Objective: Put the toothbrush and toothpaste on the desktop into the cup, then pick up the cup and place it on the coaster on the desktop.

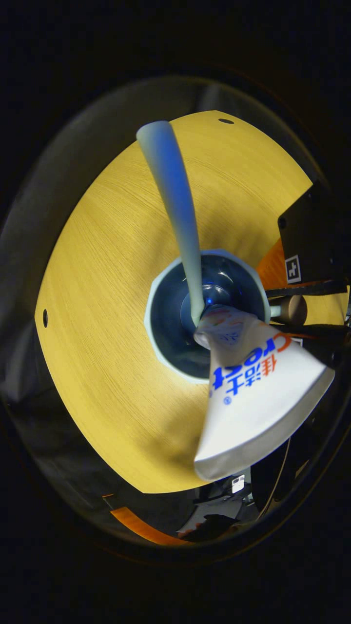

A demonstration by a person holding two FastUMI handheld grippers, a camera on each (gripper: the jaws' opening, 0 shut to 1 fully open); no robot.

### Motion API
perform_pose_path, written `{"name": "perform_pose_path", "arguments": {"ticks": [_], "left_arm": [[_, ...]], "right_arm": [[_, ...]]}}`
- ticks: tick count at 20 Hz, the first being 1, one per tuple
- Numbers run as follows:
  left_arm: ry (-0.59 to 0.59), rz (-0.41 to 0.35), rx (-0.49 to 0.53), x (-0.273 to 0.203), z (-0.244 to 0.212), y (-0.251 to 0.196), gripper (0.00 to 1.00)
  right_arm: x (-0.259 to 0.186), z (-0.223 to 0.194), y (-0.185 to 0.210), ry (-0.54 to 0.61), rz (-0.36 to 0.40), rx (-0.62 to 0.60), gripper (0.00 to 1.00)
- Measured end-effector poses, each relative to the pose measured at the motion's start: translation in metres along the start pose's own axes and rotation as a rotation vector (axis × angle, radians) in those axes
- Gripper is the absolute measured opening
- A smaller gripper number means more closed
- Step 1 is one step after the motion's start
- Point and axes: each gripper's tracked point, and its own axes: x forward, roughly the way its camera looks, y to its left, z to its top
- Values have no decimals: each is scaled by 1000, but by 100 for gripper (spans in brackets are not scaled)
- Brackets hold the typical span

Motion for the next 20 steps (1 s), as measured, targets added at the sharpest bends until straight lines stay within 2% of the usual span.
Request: {"name": "perform_pose_path", "arguments": {"ticks": [3,6,9,10,13,14,15,16,18,20], "left_arm": [[14,-3,-3,2,-4,2,93],[16,-10,5,3,-3,-4,94],[14,-33,23,4,0,-22,93],[12,-44,28,5,0,-30,93],[6,-82,39,4,3,-60,93],[3,-100,37,2,4,-73,93],[0,-114,32,1,6,-86,93],[-2,-129,24,-2,7,-97,93],[3,-157,7,-5,8,-120,93],[8,-183,3,-8,7,-139,93]], "right_arm": [[-1,-2,2,-13,13,20,29],[-11,-5,15,-58,79,55,43],[-23,-25,13,-108,82,55,95],[-27,-31,12,-135,80,75,99],[-51,-50,1,-242,37,137,96],[-61,-57,-3,-287,20,165,100],[-76,-62,-7,-335,6,198,96],[-90,-69,-13,-384,-15,237,100],[-114,-82,-30,-490,-66,330,96],[-154,-87,-51,-632,-124,443,100]]}}
